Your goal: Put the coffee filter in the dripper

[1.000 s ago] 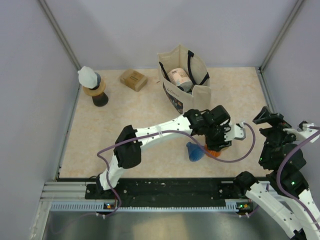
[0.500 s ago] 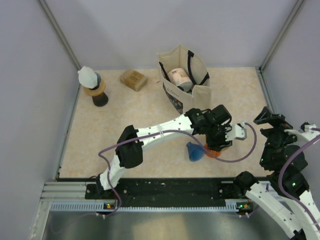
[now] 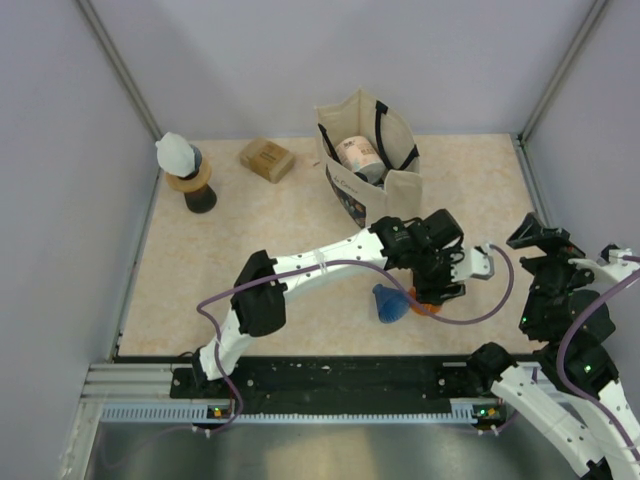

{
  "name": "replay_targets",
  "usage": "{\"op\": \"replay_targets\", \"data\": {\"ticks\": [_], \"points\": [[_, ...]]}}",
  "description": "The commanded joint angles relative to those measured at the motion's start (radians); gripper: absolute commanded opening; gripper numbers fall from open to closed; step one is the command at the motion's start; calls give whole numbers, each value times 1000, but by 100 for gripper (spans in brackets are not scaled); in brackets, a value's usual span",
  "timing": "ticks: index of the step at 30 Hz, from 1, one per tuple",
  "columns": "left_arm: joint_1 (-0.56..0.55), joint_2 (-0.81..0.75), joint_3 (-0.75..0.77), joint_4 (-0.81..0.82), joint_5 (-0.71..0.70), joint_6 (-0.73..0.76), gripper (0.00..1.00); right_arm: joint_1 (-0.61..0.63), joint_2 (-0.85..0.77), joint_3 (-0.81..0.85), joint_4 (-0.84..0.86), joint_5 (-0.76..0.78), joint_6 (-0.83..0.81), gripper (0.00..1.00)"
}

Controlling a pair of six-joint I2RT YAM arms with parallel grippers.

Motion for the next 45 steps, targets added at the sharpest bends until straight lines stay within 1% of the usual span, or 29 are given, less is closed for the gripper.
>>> {"op": "replay_targets", "data": {"ticks": [1, 6, 7, 8, 9, 10, 19, 22, 25, 28, 31, 36, 38, 40, 41, 43, 45], "points": [[-3, -52, -9, 66, 16, -4, 67, -2, -9, -3, 22, -13, 5, 89], [-2, -66, -11, 86, 10, -8, 69, -4, -4, -3, 22, -18, 2, 90], [-3, -69, -12, 87, 9, -9, 71, -4, -3, -3, 24, -18, 1, 90], [-3, -73, -14, 90, 7, -9, 83, -4, 0, -3, 25, -19, -1, 89], [-3, -81, -15, 95, 7, -13, 87, -2, 5, -3, 25, -26, -4, 90], [-2, -87, -21, 103, 10, -15, 99, -4, 8, -3, 24, -29, -5, 90], [-3, -217, -152, 196, 6, -35, 99, -2, 40, 5, 45, -49, -22, 94], [-2, -268, -202, 219, 6, -39, 99, -4, 65, 15, 47, -84, -36, 95], [-2, -331, -280, 267, 1, -44, 99, -4, 88, 26, 44, -127, -41, 95], [-2, -409, -374, 323, -37, -59, 99, -4, 112, 40, 44, -156, -59, 96], [-2, -501, -489, 415, -77, -77, 99, -4, 132, 51, 41, -182, -67, 98], [4, -694, -736, 590, -275, -180, 99, -4, 197, 78, -4, -337, -51, 98], [17, -774, -834, 630, -315, -223, 99, -4, 230, 81, -5, -433, -79, 99], [35, -860, -932, 666, -358, -278, 99, -4, 269, 97, -27, -562, -88, 99], [52, -909, -989, 693, -400, -313, 99, -4, 289, 106, -43, -643, -71, 99], [113, -986, -1096, 738, -464, -381, 99, -4, 335, 129, -98, -803, -29, 99], [211, -1053, -1164, 747, -464, -476, 99, -4, 387, 147, -154, -1019, -5, 95]]}}
